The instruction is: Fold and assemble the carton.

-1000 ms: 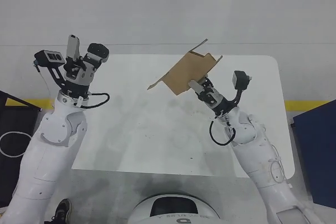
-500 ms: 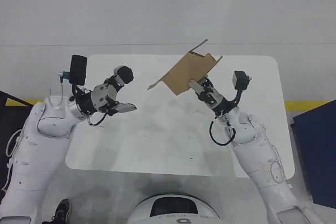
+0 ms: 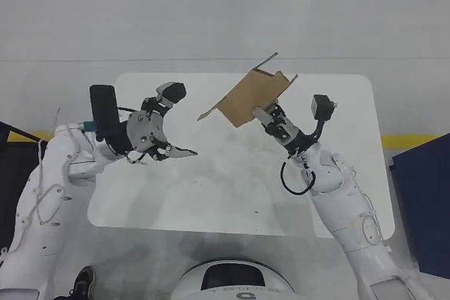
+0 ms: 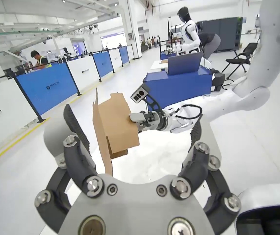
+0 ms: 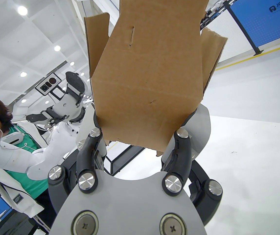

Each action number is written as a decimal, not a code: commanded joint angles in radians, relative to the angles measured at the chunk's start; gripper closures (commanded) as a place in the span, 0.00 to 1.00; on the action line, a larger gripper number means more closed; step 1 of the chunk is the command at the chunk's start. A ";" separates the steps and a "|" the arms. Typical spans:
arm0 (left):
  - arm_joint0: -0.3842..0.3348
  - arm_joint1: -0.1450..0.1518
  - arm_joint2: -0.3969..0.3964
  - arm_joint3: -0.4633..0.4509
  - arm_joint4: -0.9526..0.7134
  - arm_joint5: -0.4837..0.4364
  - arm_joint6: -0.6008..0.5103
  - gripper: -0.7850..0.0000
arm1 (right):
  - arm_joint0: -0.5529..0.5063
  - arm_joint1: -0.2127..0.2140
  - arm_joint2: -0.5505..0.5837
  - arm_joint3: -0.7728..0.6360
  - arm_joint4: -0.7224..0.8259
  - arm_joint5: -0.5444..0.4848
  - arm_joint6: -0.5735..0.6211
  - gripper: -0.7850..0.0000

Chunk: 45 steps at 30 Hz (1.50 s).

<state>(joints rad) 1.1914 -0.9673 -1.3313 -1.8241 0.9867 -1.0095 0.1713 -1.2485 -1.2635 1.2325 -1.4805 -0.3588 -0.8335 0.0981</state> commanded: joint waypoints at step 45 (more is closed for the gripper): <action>-0.013 -0.074 0.380 0.292 -1.692 0.383 -0.856 0.14 | 0.000 0.000 0.000 0.000 0.000 0.000 0.000 0.52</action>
<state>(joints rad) 1.1923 -1.0358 -0.9653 -1.5426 -0.7027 -0.6255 -0.6793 -1.2485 -1.2635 1.2325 -1.4805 -0.3588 -0.8335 0.0981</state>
